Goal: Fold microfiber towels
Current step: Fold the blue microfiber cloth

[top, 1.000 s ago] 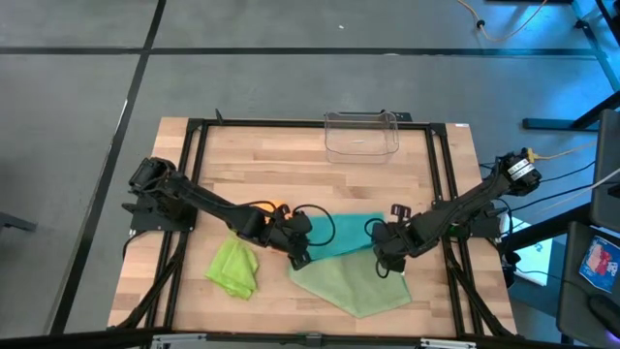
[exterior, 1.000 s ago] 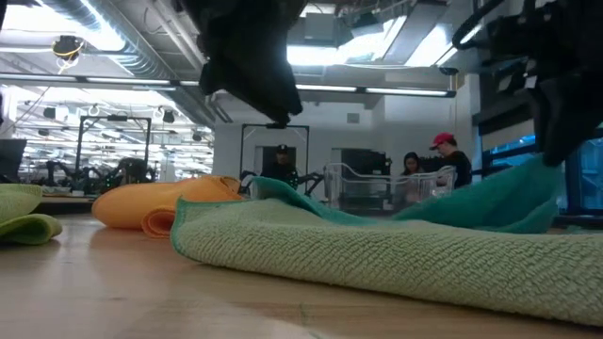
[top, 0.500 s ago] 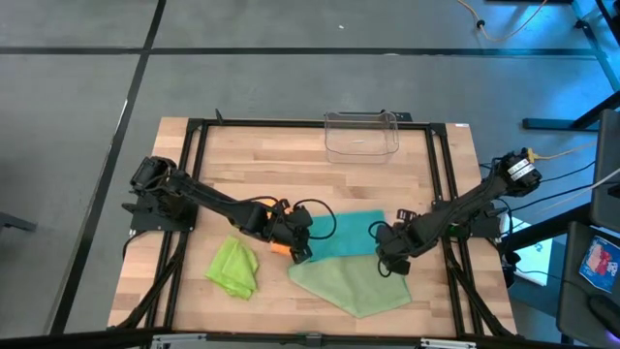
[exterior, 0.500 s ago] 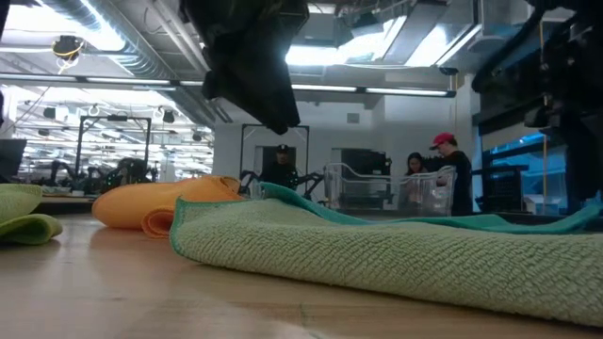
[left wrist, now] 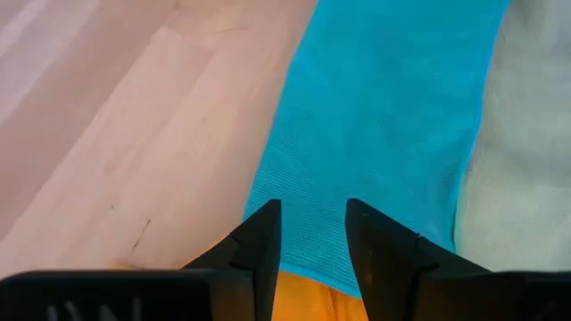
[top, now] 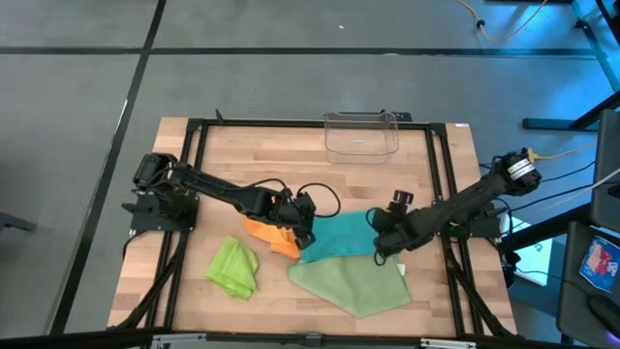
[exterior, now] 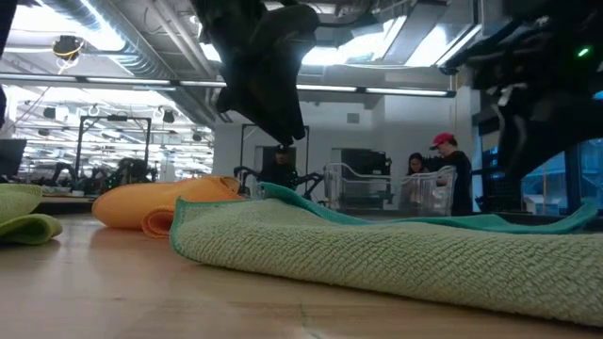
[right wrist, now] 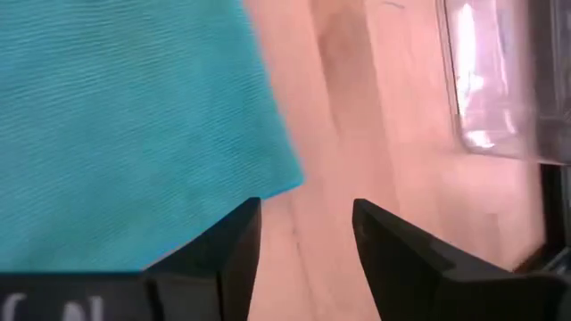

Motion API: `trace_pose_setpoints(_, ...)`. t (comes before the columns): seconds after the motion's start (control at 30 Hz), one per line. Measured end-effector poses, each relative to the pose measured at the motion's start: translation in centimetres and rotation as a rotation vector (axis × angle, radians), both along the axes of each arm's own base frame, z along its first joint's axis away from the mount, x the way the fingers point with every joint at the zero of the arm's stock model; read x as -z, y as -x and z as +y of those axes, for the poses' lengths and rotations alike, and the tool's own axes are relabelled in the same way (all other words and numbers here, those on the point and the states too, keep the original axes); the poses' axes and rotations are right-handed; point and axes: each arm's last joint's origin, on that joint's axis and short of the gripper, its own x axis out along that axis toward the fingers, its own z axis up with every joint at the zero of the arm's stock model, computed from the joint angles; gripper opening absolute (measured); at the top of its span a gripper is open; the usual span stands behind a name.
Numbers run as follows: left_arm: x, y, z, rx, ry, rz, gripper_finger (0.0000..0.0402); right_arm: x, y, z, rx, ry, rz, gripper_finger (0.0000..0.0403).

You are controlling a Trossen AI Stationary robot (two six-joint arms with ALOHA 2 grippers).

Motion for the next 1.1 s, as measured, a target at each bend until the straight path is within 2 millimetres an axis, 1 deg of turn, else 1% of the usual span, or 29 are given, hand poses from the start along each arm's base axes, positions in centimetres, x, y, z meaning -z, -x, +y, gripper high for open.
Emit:
trace_pose_setpoints(0.1, 0.9, -0.2, 0.3, 0.016, 0.016, 0.012, 0.0118, 1.3, -0.6, -1.3, 0.003, -0.078, -0.005, 0.0181)
trace_pose_setpoints(0.2, 2.2, 0.3, 0.8, 0.016, 0.028, 0.057, 0.0118, 2.3, -1.2, -2.4, -0.043, -0.112, -0.018, 0.0181)
trace_pose_setpoints(0.27, 3.2, 0.3, 1.2, 0.011, 0.045, 0.047, 0.0118, 2.5, -1.6, -3.2, -0.05, -0.121, -0.025, 0.0181)
trace_pose_setpoints(0.33, 4.3, 0.9, 1.6, 0.0, 0.042, 0.091, 0.0118, 2.7, -1.8, -4.1, -0.05, -0.141, -0.023, 0.0181)
trace_pose_setpoints(0.43, 5.0, 1.1, 2.4, -0.027, 0.041, 0.081, 0.0118, 3.1, -2.1, -5.4, -0.047, -0.177, -0.021, 0.0181)
trace_pose_setpoints(0.5, 5.5, 1.5, 3.1, -0.052, 0.029, 0.11, 0.0118, 3.7, -2.2, -6.2, -0.042, -0.197, -0.039, 0.0181)
trace_pose_setpoints(0.6, 5.7, 1.5, 3.8, -0.077, 0.022, 0.107, 0.0118, 4.6, -1.8, -7.4, -0.017, -0.188, -0.052, 0.0181)
trace_pose_setpoints(0.7, 6.2, 1.9, 4.5, -0.092, 0.018, 0.134, 0.0118, 5.1, -1.3, -8.5, 0.029, -0.144, -0.04, 0.0181)
trace_pose_setpoints(0.87, 6.1, 1.9, 5.3, -0.12, -0.008, 0.131, 0.0118, 5.4, -1.0, -9.5, 0.068, -0.134, -0.04, 0.0181)
trace_pose_setpoints(0.97, 5.3, 1.3, 5.4, -0.105, -0.014, 0.103, 0.0118, 5.4, -1.0, -9.8, 0.076, -0.138, -0.039, 0.0181)
trace_pose_setpoints(1.1, 4.2, 0.4, 4.9, -0.069, -0.017, 0.049, 0.0118, 5.4, -1.0, -9.8, 0.077, -0.142, -0.041, 0.0181)
